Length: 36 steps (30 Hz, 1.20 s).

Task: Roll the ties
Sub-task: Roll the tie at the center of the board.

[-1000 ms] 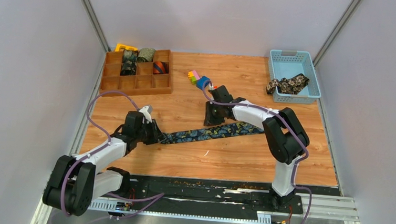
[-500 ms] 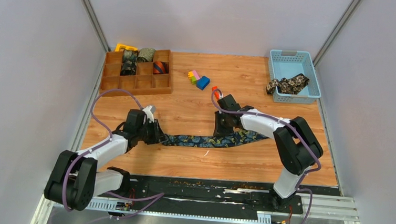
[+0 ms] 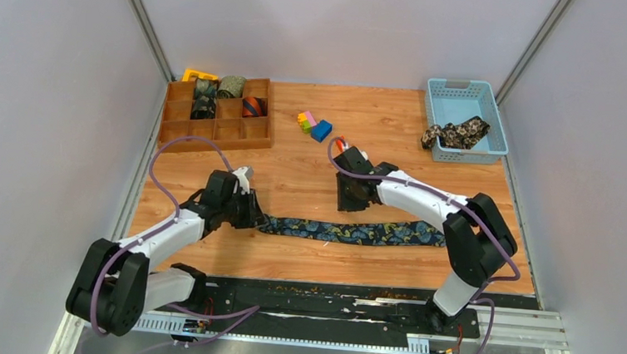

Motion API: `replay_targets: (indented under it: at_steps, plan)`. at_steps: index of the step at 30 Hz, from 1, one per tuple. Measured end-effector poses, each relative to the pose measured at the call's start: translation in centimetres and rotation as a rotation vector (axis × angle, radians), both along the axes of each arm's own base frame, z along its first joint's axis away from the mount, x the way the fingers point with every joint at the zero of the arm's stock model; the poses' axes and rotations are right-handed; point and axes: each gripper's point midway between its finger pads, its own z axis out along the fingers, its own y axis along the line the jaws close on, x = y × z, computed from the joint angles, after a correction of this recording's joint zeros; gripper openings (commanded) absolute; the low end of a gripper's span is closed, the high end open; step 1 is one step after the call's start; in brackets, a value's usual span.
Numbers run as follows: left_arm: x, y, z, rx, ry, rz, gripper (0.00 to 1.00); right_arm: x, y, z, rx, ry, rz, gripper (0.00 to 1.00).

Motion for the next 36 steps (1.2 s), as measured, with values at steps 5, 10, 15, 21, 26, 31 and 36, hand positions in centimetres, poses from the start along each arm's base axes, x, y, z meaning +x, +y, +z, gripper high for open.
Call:
replay_targets:
  at_steps: [5, 10, 15, 21, 26, 31, 36]
  plan:
    - [0.1, 0.3, 0.5, 0.063, -0.004, 0.004, 0.02, 0.7, 5.7, 4.3, 0.103, -0.119, 0.117, 0.28]
    - [0.4, 0.7, 1.1, 0.128, -0.016, 0.014, 0.02, -1.6, 11.5, 6.1, 0.307, -0.106, 0.249, 0.26]
    - [0.5, 1.2, 1.4, 0.179, -0.011, 0.026, 0.01, -2.7, 15.6, 5.6, 0.442, -0.063, 0.323, 0.22]
    - [0.7, 1.5, 1.9, 0.211, -0.013, 0.036, 0.00, -3.7, 18.8, 2.4, 0.496, 0.031, 0.367, 0.19]
    - [0.6, 1.7, 2.1, 0.226, -0.006, 0.036, 0.00, -4.2, 20.7, 1.1, 0.529, 0.067, 0.391, 0.18]
    - [0.6, 2.0, 2.4, 0.246, -0.001, 0.035, 0.00, -4.1, 22.0, 0.7, 0.552, 0.083, 0.411, 0.17]
    - [0.6, 2.3, 2.7, 0.271, 0.003, 0.036, 0.00, -4.0, 22.5, 0.5, 0.560, 0.092, 0.416, 0.17]
